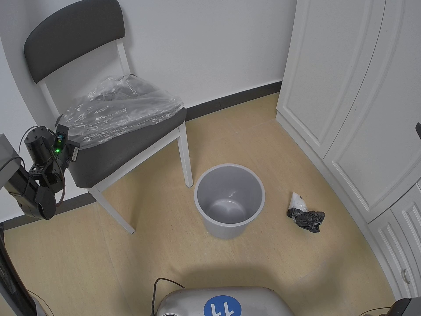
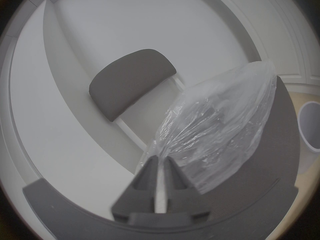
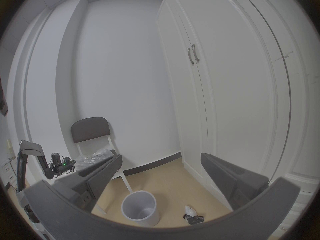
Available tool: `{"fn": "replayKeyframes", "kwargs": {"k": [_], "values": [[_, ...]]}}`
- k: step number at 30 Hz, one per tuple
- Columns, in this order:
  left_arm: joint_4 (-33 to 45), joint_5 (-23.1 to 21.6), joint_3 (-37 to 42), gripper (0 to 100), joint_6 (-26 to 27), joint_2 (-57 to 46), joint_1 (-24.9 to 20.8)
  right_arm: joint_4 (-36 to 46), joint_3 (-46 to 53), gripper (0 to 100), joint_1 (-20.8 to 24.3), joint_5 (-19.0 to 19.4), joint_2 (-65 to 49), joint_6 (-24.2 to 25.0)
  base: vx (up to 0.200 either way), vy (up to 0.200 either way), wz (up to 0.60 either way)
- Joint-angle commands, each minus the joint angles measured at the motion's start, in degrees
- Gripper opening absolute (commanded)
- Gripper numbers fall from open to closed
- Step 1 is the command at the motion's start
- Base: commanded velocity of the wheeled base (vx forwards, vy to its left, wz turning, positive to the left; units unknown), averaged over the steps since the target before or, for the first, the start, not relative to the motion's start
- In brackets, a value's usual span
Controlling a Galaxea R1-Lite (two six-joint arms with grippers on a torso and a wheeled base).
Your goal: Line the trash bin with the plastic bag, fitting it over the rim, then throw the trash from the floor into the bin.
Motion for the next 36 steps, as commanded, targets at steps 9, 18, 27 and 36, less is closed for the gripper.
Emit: {"fn": "replayKeyframes", "kwargs": {"k": [9, 18, 27, 36], "values": [[0.2, -0.4, 12.5, 0, -2.9, -10.6, -1.9, -0.1, 0.0, 100, 0.0, 0.0, -0.1, -0.2, 0.0, 0.0, 0.0], [0.4, -0.4, 18.1, 0, -3.0, -15.8, -7.4, -0.1, 0.0, 100, 0.0, 0.0, -0.3, -0.4, 0.0, 0.0, 0.0], [0.4, -0.4, 17.8, 100, -3.0, -14.5, -7.9, 0.0, -0.1, 100, 0.0, 0.0, -0.7, -0.4, 0.0, 0.0, 0.0], [4.5, -1.7, 18.6, 100, -2.9, -14.3, -7.2, 0.0, 0.1, 100, 0.0, 0.0, -0.6, -0.4, 0.0, 0.0, 0.0]]}}
